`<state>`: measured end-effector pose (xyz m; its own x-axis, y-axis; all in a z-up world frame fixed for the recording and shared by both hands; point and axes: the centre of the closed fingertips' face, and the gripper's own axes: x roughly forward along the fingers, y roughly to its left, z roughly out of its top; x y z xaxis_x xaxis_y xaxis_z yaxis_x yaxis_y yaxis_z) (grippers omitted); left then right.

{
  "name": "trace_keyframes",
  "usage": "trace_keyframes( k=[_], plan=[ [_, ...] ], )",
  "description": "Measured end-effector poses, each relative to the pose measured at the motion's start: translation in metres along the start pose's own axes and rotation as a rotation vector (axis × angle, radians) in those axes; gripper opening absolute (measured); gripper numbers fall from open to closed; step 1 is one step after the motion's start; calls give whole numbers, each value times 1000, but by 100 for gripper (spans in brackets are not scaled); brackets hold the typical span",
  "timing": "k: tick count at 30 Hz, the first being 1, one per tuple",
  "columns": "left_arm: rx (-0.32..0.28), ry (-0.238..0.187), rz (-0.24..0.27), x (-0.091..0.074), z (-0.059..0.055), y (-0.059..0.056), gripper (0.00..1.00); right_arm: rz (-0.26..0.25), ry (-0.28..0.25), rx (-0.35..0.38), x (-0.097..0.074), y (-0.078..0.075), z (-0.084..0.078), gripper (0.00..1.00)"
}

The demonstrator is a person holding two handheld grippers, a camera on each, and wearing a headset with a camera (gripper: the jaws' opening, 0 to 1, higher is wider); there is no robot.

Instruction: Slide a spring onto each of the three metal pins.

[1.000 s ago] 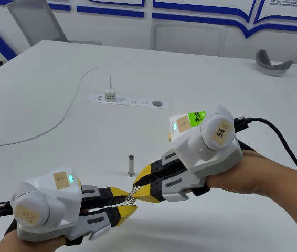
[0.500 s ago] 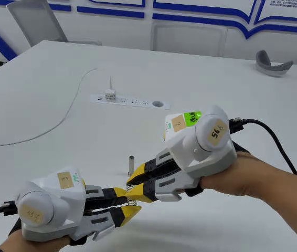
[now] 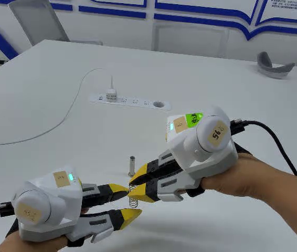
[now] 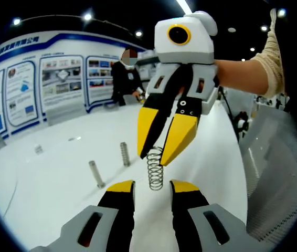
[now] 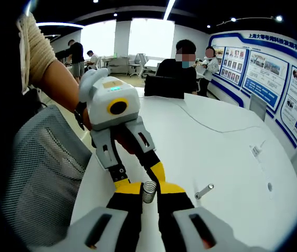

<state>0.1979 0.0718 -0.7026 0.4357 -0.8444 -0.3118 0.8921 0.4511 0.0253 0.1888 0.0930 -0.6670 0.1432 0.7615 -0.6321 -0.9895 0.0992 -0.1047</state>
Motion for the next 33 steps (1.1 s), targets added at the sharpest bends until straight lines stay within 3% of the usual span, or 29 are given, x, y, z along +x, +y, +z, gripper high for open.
trace_keyframes(
  k=[16, 27, 33],
  plan=[
    [-65, -8, 79, -8, -4, 18, 51, -25, -8, 14, -5, -11, 1, 11],
    [-82, -9, 106, -10, -6, 24, 57, -46, -17, 25, -7, -22, 3, 11],
    [-87, -10, 114, -10, -8, 27, 58, -70, -23, 30, -10, -36, 6, 11]
  ],
)
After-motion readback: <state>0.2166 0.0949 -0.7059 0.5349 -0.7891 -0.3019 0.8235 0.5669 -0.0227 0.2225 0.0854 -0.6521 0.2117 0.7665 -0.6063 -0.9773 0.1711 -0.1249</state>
